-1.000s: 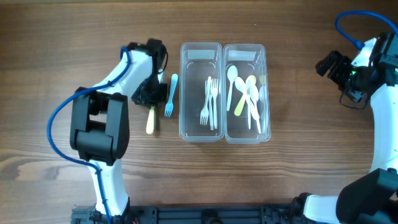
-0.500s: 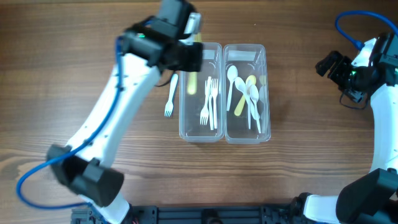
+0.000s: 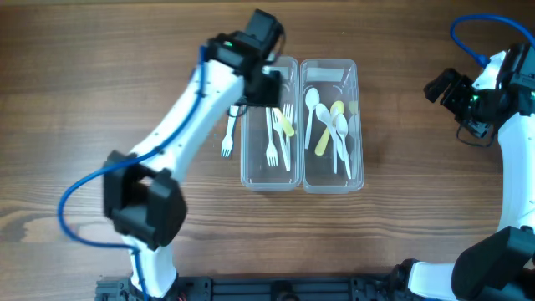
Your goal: Pack container
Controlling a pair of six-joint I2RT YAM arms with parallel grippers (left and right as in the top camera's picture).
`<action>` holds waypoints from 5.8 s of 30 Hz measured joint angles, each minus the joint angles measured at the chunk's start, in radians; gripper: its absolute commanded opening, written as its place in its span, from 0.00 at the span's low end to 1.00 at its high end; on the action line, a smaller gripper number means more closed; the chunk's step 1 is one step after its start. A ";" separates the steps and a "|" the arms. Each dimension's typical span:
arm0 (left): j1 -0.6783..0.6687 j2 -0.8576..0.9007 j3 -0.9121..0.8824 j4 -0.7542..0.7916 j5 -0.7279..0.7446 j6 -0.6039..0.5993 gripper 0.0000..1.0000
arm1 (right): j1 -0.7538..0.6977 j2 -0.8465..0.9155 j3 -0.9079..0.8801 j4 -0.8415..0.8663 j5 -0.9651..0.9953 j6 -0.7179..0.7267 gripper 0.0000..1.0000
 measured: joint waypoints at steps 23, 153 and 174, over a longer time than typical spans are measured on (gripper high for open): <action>0.208 0.229 -0.080 -0.035 -0.055 0.254 0.51 | 0.000 0.000 0.000 -0.011 0.000 0.000 1.00; 0.311 0.134 0.011 -0.079 -0.056 0.084 0.27 | 0.236 -0.084 -0.007 0.176 -0.059 0.021 0.05; 0.223 0.148 0.011 -0.011 -0.045 0.084 0.28 | 0.237 -0.085 -0.007 0.150 -0.059 0.021 0.04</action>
